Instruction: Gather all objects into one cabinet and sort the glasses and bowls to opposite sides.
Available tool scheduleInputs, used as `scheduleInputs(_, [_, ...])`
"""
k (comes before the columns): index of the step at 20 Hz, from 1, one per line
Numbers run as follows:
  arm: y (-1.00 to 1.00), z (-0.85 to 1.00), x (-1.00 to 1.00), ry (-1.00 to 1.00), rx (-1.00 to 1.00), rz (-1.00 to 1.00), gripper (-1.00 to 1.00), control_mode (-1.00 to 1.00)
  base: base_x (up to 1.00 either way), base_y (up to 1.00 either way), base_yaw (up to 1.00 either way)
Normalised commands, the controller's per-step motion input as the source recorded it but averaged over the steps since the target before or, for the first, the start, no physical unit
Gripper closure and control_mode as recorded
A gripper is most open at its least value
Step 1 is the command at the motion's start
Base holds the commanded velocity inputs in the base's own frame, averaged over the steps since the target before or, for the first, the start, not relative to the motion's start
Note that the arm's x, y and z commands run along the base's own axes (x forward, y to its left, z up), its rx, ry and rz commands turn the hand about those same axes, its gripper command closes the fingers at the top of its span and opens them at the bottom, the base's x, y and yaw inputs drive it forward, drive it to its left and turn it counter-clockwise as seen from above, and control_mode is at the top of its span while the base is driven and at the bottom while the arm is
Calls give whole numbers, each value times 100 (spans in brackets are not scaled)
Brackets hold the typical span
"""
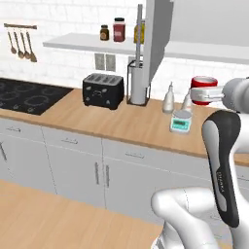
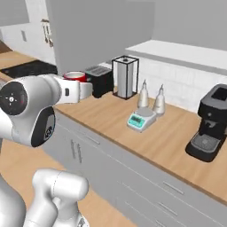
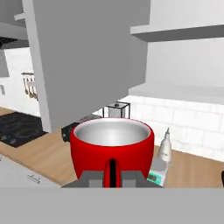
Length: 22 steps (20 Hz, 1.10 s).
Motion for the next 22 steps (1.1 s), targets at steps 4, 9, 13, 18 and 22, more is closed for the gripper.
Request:
scheduleInputs(4, [0, 0, 0, 0, 0, 0, 100, 100, -8, 0, 99])
scheduleInputs(9, [0, 0, 0, 0, 0, 0, 100, 100, -11, 0, 100])
scheduleInputs(13, [0, 0, 0, 0, 0, 0, 100, 100, -2, 2, 91])
scheduleInputs(18, [0, 0, 0, 0, 0, 0, 100, 100, 55, 26, 32])
scheduleInputs(22, [0, 0, 0, 0, 0, 0, 100, 100, 99, 15, 18])
